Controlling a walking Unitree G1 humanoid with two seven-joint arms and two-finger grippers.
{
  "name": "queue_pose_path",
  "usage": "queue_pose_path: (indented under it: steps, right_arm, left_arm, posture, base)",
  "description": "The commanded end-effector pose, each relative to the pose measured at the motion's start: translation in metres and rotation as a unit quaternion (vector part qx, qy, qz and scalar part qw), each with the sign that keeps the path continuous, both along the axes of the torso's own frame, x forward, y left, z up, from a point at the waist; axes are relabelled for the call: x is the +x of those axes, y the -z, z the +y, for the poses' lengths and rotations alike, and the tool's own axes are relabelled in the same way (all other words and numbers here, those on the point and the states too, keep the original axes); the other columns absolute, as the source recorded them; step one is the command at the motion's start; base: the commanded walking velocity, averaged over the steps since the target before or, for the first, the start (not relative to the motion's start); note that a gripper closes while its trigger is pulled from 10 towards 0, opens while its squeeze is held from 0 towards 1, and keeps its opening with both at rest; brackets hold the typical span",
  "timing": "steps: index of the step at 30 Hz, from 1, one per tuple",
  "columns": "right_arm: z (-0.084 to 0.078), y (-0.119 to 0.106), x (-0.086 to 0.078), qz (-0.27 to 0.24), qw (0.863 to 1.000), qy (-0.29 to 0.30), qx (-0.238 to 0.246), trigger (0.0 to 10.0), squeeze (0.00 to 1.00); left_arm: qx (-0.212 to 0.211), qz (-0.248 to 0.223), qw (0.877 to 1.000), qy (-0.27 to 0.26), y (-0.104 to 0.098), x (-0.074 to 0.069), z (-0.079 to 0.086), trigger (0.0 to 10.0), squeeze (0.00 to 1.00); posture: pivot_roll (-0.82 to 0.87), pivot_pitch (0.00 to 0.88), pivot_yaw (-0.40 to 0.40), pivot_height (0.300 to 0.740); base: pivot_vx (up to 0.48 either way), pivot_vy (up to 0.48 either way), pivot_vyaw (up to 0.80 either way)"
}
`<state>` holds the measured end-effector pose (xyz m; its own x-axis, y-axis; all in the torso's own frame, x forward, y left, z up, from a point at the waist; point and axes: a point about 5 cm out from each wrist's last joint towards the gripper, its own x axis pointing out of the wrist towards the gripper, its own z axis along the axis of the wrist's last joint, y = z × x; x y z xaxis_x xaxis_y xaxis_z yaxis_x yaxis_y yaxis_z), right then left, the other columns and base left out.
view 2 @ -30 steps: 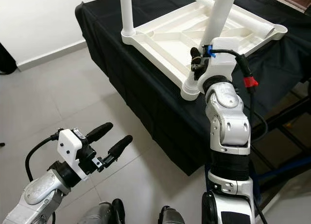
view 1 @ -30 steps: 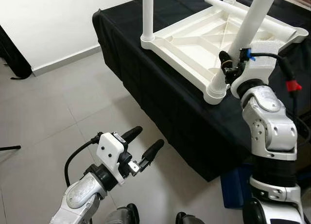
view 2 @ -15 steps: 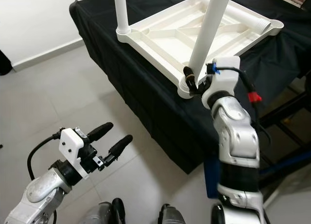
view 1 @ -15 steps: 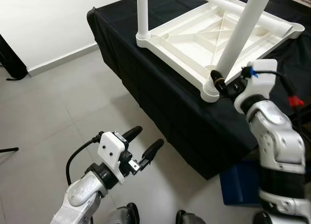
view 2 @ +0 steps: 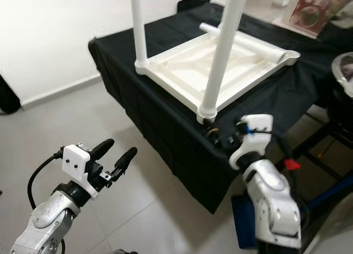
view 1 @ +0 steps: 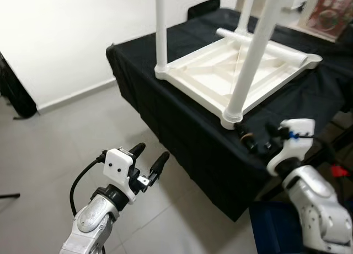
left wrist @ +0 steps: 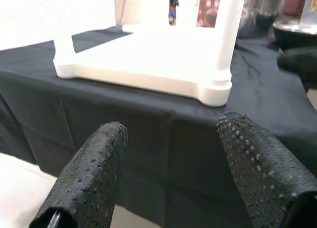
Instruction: Building children table
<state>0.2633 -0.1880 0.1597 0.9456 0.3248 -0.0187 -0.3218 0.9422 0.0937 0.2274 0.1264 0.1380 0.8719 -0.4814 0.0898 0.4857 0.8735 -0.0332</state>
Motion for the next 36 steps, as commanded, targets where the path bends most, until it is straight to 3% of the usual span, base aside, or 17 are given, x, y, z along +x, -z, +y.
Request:
queue_pose_path:
  steps: [1, 2, 4, 7, 10, 15, 20, 36]
  right_arm:
    - [0.021, 0.002, -0.005, -0.007, 0.999, -0.051, -0.001, 10.0, 0.00]
    - [0.021, 0.002, -0.005, -0.007, 0.999, -0.051, -0.001, 10.0, 0.00]
    - [0.039, 0.009, -0.008, -0.007, 0.996, -0.086, -0.005, 10.0, 0.00]
    - [0.046, 0.018, -0.009, -0.003, 0.996, -0.089, -0.008, 10.0, 0.00]
    - [0.047, 0.022, -0.009, 0.001, 0.996, -0.088, -0.009, 10.0, 0.00]
    - [0.043, 0.023, -0.006, 0.002, 0.996, -0.084, -0.010, 10.0, 0.00]
    - [0.044, 0.025, -0.005, 0.003, 0.996, -0.084, -0.016, 10.0, 0.00]
    - [0.040, 0.026, -0.006, 0.009, 0.997, -0.069, -0.022, 10.0, 0.00]
  left_arm:
    - [0.001, 0.012, 1.000, -0.019, 0.008, -0.001, 0.006, 10.0, 0.00]
    - [0.001, 0.012, 1.000, -0.019, 0.008, -0.001, 0.006, 10.0, 0.00]
    - [0.008, 0.013, 0.999, -0.036, 0.011, 0.000, 0.009, 10.0, 0.00]
    - [0.032, 0.013, 0.997, -0.065, 0.015, -0.001, 0.016, 10.0, 0.00]
    - [0.044, 0.011, 0.996, -0.076, 0.017, -0.002, 0.019, 10.0, 0.00]
    - [0.029, 0.010, 0.993, -0.114, 0.016, -0.003, 0.024, 10.0, 0.00]
    - [0.034, -0.005, 0.994, -0.102, 0.013, -0.001, 0.020, 10.0, 0.00]
    - [0.035, -0.009, 0.995, -0.091, 0.008, -0.001, 0.014, 10.0, 0.00]
  posture:
    - [-0.06, 0.000, -0.002, 0.740]
    - [-0.06, 0.000, -0.002, 0.740]
    - [-0.06, 0.000, 0.001, 0.740]
    - [-0.05, 0.000, 0.005, 0.740]
    - [-0.05, 0.000, 0.005, 0.740]
    - [-0.04, 0.000, -0.015, 0.740]
    - [-0.04, 0.017, -0.017, 0.740]
    - [-0.05, 0.050, -0.007, 0.740]
  base:
    - [0.000, 0.000, 0.00]
    - [0.000, 0.000, 0.00]
    - [0.000, 0.000, 0.00]
    - [0.000, 0.000, 0.00]
    - [0.000, 0.000, 0.00]
    - [0.000, 0.000, 0.00]
    - [0.000, 0.000, 0.00]
    - [0.377, 0.000, 0.00]
